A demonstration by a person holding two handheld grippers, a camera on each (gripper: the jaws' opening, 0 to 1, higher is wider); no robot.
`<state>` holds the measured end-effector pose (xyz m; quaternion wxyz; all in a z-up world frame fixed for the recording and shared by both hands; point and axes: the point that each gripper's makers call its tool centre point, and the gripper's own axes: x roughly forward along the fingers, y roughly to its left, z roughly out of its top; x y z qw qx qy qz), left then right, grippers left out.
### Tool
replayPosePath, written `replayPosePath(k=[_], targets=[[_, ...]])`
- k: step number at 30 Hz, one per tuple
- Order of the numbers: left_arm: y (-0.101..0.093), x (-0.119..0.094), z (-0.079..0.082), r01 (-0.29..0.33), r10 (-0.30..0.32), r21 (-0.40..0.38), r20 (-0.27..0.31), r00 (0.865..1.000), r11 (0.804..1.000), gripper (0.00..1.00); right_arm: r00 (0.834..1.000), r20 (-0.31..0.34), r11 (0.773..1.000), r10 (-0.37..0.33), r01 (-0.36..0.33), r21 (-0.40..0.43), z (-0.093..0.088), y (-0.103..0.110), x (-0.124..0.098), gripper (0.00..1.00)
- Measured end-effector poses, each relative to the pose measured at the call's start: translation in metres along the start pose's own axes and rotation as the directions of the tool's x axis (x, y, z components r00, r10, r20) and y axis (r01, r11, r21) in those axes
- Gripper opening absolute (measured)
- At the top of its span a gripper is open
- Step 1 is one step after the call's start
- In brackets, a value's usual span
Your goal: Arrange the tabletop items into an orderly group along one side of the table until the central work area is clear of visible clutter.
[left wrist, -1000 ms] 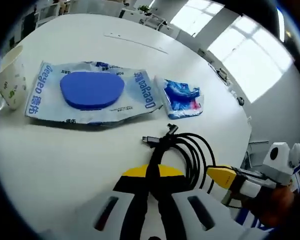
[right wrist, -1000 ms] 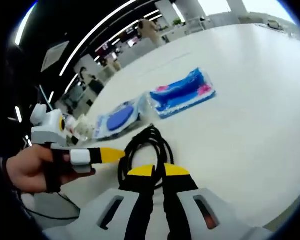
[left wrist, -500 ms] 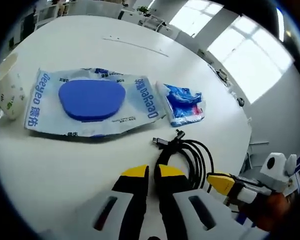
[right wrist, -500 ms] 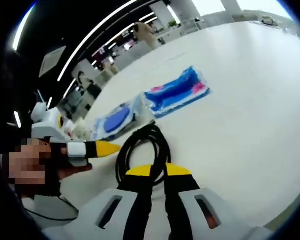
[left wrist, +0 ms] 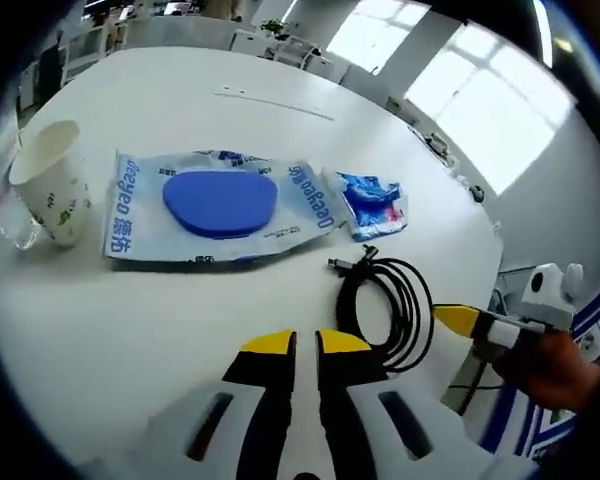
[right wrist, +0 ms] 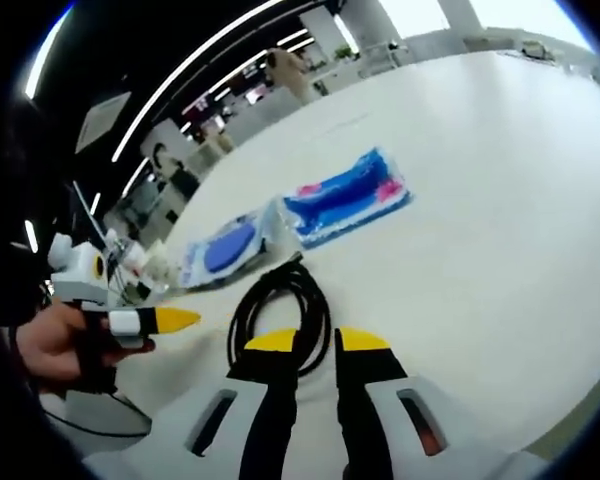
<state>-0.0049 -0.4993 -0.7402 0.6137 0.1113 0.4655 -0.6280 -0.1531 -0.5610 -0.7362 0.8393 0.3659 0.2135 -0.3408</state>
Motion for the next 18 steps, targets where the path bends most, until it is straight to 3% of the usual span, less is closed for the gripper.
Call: replayPosePath(k=[6,18], targets=[[0.012,-0.019,0.0,-0.005,0.004,0.02,0.025,1.0,1.0,0.05,1.0,-0.006,1.0,-0.001,0.0,-0.028,0.0,0.006,-0.001,0.13],[0.046,-0.055,0.005,-0.02,0.024,-0.043,0.096,0.995,0.999,0.05,1.0,-0.025,0.997,-0.007,0.005,-0.078,-0.001,0.017,-0.001,0.14]])
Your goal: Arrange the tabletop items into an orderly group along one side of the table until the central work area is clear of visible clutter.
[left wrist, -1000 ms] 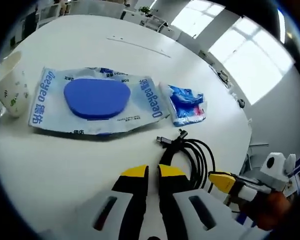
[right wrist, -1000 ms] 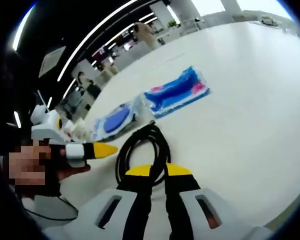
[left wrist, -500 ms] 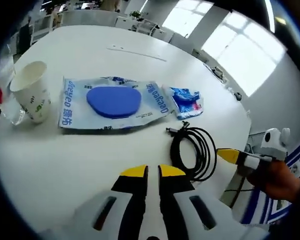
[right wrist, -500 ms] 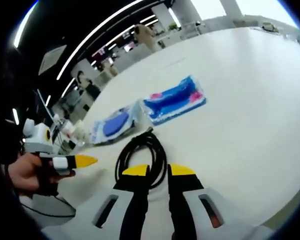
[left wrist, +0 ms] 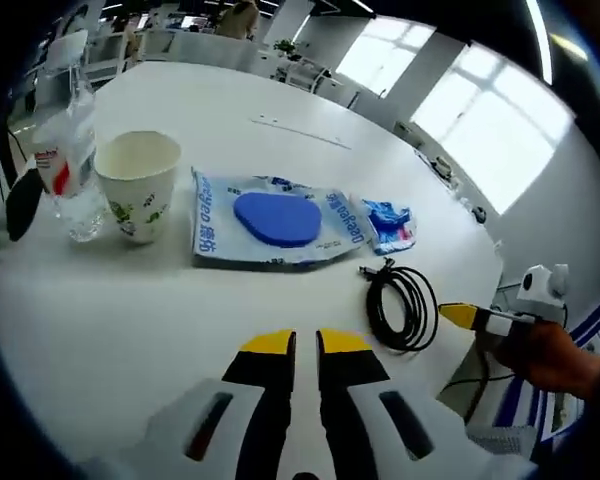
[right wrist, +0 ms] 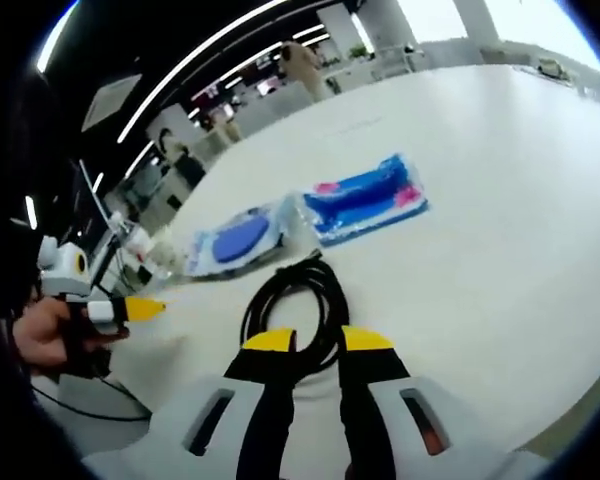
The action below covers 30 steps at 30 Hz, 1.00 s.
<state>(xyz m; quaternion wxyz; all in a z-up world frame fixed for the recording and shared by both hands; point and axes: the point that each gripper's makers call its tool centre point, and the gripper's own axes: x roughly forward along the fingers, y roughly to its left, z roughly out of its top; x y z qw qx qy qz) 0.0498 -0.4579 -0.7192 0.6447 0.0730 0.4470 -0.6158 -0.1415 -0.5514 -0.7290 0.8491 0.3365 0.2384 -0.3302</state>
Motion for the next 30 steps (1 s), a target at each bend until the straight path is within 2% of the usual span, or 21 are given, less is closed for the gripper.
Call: replayPosePath(k=[12,18,23,30], targets=[[0.029,-0.032,0.012,-0.022,0.021,0.013,0.069,0.997,1.0,0.05,0.999,-0.025,0.991,-0.021,0.017,-0.133,0.012,0.013,-0.001,0.19],[0.043,-0.053,0.02,-0.035,0.031,0.032,0.114,0.993,0.999,0.05,0.999,-0.045,0.975,-0.013,0.002,-0.221,0.02,0.028,0.001,0.22],[0.049,-0.067,0.013,-0.046,0.043,0.023,0.135,0.99,0.999,0.06,0.997,-0.083,0.952,0.005,-0.03,-0.304,0.015,0.047,0.004,0.23],[0.055,-0.073,-0.003,-0.064,0.059,0.036,0.124,0.991,0.997,0.09,0.991,-0.132,0.931,0.031,-0.077,-0.358,-0.002,0.068,0.011,0.27]])
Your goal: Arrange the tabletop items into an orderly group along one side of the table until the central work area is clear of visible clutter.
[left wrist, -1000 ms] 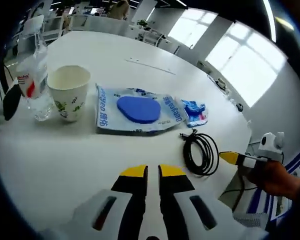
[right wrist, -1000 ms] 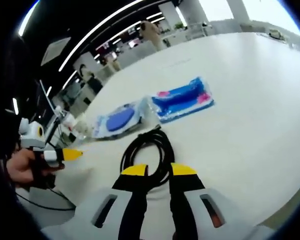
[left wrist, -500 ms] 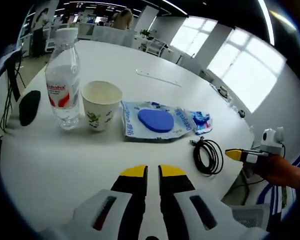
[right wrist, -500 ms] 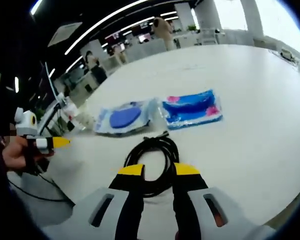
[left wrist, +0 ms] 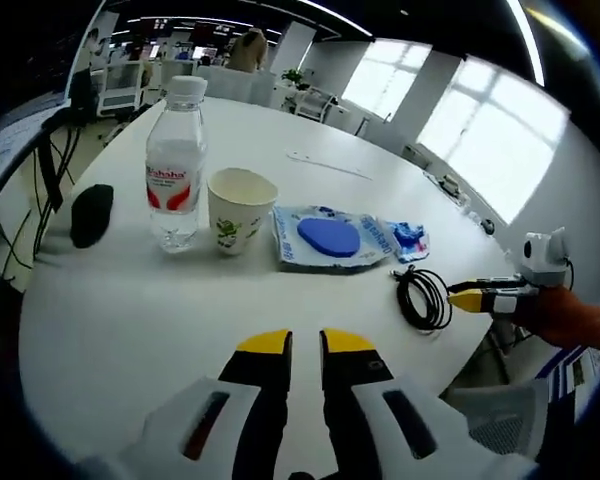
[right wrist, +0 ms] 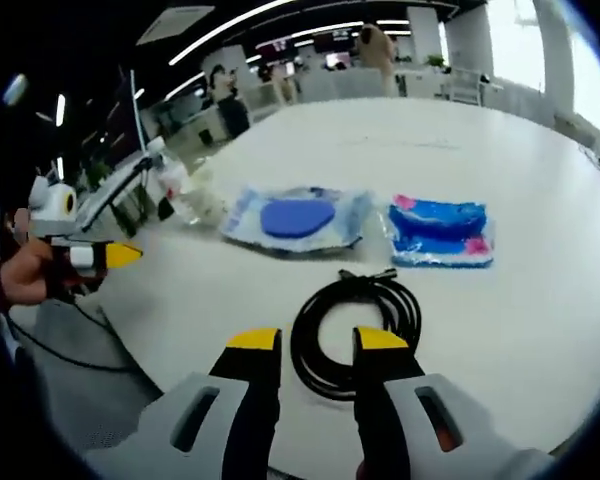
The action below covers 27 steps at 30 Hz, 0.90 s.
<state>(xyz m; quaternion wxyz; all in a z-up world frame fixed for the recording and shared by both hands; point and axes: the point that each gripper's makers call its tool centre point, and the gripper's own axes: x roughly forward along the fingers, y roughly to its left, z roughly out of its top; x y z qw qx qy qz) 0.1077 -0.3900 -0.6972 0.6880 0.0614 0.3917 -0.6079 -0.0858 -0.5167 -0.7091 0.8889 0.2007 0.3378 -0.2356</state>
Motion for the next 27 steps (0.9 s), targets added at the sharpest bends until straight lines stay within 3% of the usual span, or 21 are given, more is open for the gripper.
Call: replayPosePath(k=[8,14,21,27], targets=[[0.009,-0.006,0.005,-0.026,0.027,-0.045,0.018,0.999,0.999,0.15,0.999,-0.019,0.996,0.043,-0.044,-0.083,-0.007,0.012,0.001,0.33],[0.014,-0.016,0.014,-0.065,0.065,0.0,0.028,0.997,0.998,0.19,0.999,0.004,0.996,0.047,-0.047,-0.07,-0.006,0.002,-0.006,0.36],[0.01,-0.027,0.01,-0.108,0.106,0.063,0.025,0.994,0.992,0.24,0.997,0.052,0.997,0.05,-0.047,-0.065,-0.001,-0.004,-0.024,0.38],[0.009,-0.03,0.008,-0.117,0.114,0.065,0.036,0.993,0.991,0.25,0.998,0.012,0.993,0.069,-0.067,-0.097,-0.011,-0.006,-0.033,0.39]])
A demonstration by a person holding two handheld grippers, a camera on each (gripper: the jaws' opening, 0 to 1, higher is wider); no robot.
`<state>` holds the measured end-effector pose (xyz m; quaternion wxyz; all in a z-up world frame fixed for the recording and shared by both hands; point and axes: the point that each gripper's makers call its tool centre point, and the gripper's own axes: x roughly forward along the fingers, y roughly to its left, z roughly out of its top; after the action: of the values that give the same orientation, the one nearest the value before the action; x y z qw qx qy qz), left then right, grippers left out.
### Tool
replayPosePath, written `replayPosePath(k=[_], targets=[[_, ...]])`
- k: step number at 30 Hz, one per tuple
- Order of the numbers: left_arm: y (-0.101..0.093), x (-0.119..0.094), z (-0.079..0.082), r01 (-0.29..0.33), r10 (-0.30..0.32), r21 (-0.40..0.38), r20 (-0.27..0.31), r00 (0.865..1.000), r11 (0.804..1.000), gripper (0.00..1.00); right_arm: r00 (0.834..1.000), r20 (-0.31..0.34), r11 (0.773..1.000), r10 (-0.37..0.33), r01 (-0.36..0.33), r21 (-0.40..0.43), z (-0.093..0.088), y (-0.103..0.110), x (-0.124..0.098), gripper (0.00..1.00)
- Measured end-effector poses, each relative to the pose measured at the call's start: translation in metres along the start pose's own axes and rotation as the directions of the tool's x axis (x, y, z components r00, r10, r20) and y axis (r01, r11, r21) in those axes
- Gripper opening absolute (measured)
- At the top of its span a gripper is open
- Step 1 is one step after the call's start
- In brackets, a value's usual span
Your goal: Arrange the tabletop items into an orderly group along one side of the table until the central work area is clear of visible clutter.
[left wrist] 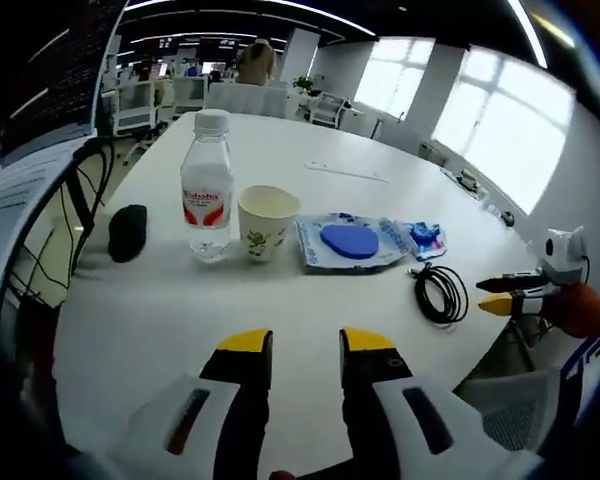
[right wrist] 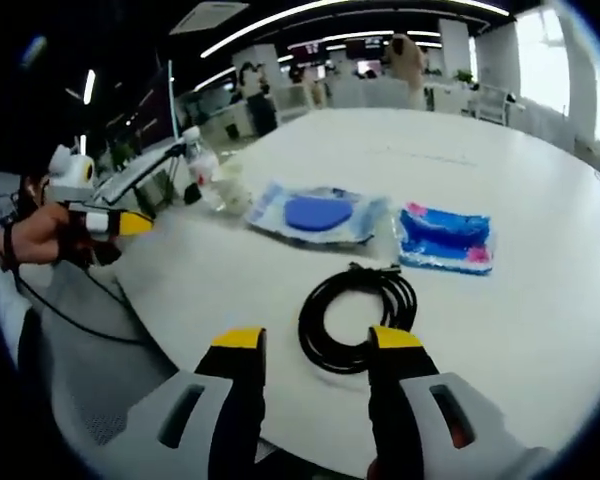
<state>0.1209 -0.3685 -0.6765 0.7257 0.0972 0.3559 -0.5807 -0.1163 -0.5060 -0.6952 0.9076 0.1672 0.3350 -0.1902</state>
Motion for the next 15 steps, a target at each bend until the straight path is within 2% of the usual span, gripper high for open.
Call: replayPosePath(k=[8,10,15], targets=[[0.005,-0.009,0.003,-0.021,0.021,-0.013,0.021,1.0,1.0,0.26,1.0,0.005,1.0,0.008,-0.008,0.003,0.006,-0.002,0.002,0.4],[0.004,-0.01,0.003,-0.02,0.021,-0.01,0.025,0.999,1.0,0.27,1.0,0.021,1.0,0.014,-0.015,0.017,0.009,0.001,0.002,0.41],[-0.002,-0.009,-0.002,-0.013,0.013,-0.005,0.015,1.0,1.0,0.27,1.0,0.015,1.0,0.012,-0.012,0.01,0.008,0.004,0.002,0.41]])
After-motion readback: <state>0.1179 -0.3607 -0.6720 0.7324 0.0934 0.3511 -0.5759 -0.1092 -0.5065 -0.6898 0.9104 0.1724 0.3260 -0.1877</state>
